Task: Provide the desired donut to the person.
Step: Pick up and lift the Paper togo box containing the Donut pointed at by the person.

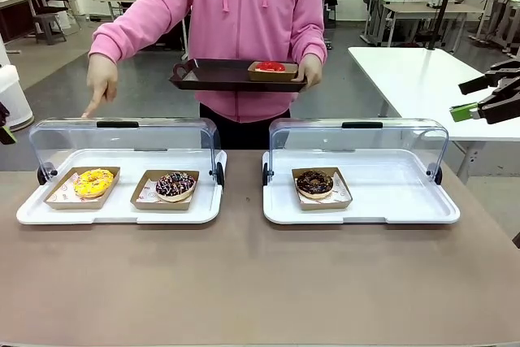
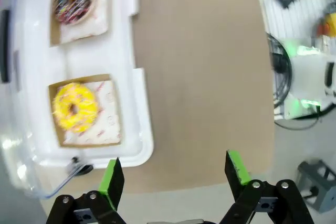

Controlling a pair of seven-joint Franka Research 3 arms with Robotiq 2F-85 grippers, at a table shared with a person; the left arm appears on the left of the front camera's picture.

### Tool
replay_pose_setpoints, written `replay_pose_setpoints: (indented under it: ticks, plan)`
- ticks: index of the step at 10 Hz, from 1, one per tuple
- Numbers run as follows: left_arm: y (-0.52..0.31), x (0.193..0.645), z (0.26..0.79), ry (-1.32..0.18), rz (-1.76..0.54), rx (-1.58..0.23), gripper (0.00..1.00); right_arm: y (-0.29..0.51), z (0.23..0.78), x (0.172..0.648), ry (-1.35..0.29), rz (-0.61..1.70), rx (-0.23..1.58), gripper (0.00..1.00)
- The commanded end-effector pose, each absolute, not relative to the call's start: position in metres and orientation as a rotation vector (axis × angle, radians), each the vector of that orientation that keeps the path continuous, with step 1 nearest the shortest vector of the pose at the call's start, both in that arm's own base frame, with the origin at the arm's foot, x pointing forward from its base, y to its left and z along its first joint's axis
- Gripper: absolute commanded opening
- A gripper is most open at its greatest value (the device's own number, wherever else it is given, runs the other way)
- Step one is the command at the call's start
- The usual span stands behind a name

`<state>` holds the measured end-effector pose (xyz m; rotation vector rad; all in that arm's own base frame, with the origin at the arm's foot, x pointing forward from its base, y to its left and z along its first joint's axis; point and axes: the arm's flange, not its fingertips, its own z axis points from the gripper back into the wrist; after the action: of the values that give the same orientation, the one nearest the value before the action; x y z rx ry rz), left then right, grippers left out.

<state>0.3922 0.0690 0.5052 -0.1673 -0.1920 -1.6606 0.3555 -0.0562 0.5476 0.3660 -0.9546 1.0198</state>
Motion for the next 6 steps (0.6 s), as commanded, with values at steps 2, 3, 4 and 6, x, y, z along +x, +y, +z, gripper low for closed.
replay_pose_setpoints:
  ticks: [2,3,4,6]
  plan:
    - [0.063,0.386,0.515,-0.239,-1.545,-0.082,1.0,-0.056,0.546,0.356,-0.951,1.021,0.37,1.0]
    - [0.072,0.396,0.503,-0.185,-1.659,-0.175,1.0,-0.056,0.546,0.356,-0.951,1.021,0.37,1.0]
    - [0.056,0.414,0.462,-0.157,-1.709,-0.148,1.0,-0.056,0.546,0.356,-0.951,1.021,0.37,1.0]
    - [0.068,0.426,0.419,-0.221,-1.746,-0.174,1.0,-0.056,0.546,0.356,-0.951,1.021,0.37,1.0]
